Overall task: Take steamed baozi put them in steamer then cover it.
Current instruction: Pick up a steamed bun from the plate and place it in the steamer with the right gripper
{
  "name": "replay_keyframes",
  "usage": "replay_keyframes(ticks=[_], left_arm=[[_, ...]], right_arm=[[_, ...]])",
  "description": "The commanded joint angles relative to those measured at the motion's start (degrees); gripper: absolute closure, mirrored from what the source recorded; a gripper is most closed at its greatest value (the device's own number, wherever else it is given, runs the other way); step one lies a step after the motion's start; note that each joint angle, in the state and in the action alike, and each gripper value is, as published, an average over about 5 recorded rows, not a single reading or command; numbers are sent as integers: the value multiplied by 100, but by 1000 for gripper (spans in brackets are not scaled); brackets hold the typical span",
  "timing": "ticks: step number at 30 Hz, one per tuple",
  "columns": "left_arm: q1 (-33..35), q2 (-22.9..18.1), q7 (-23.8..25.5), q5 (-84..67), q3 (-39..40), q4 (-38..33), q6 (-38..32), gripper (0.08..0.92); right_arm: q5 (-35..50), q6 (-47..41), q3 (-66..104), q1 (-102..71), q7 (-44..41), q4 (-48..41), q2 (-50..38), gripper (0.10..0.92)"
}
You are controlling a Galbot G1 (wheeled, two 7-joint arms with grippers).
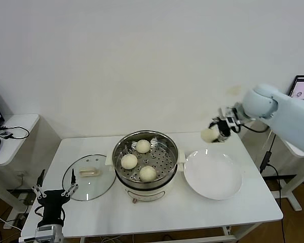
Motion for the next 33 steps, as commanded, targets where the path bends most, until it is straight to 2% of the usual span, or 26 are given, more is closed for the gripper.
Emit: replay_keyframes(ticks=[1, 7, 14, 33], left_arm=[[-4, 3, -3, -7, -22, 32, -11, 177], [33, 14, -8, -43, -123, 78, -42, 177], [42, 40, -14, -88, -239, 101, -46, 177], [3, 27, -11, -82, -238, 188, -42, 177]], right_arm=[[1728, -1236, -1103, 1317, 773, 712, 1153, 397], [2016, -1786, -1123, 762, 1366, 497, 1820, 394], [1957, -2085, -1083, 136, 1749, 131, 2202, 392], [1165, -2090, -773, -990, 1880, -442, 2242, 389]])
